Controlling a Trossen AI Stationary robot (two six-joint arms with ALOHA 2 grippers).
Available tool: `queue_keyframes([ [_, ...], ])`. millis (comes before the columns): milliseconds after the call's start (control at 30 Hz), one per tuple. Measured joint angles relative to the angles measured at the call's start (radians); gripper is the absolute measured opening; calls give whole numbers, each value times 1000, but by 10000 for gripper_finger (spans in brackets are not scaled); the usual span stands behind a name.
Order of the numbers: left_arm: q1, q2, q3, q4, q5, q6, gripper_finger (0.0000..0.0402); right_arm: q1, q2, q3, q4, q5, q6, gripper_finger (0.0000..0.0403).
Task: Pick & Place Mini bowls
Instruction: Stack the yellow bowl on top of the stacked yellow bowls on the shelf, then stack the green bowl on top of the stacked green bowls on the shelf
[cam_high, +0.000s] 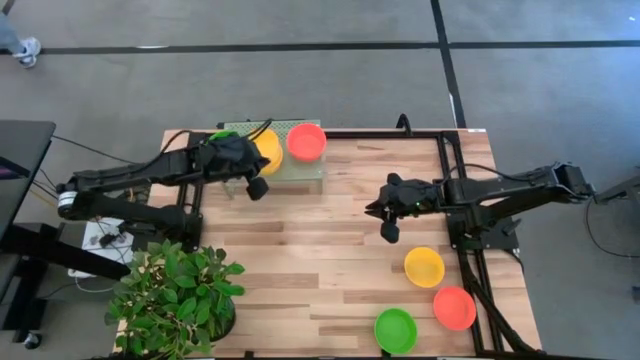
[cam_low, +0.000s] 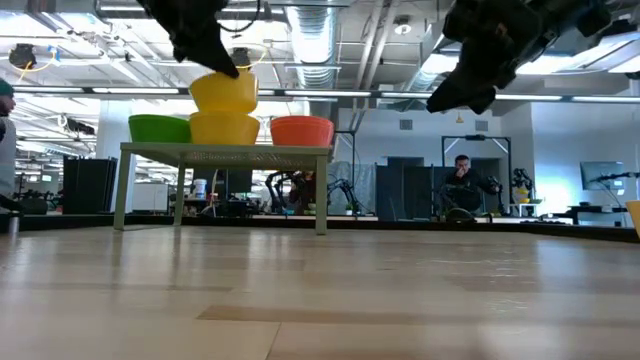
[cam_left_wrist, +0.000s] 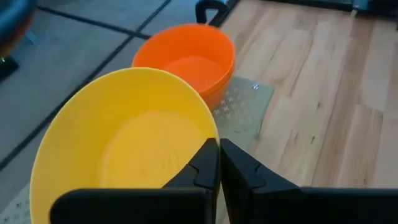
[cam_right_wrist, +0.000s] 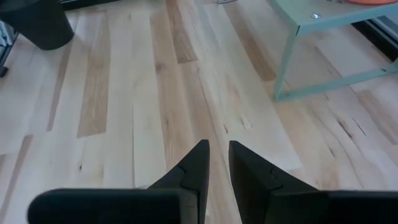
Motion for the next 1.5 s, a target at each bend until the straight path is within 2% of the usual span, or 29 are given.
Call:
queue_keyframes([
  [200,44,53,-1,0,12,0,14,10,0,0,2,0,0,56],
  [500,44,123,-1,10,9,35,19,14,0,0,2,0,0,56],
  [667,44,124,-1,53,9,54,53,14,1,0,21,0,91,56],
  [833,31,92,-1,65,-12,79,92,7,1,0,31,0,74,56],
  [1000,-30,48,-1,110,-14,79,105,-15,2,0,30,0,68,56],
  [1133,-112,26,-1,128,-12,72,106,48,2,0,1,-4,109,57],
  [1267,-195,25,-1,128,-13,66,106,177,8,0,21,17,176,65],
  [1500,-303,25,-1,142,-11,64,106,345,76,0,29,65,362,106],
])
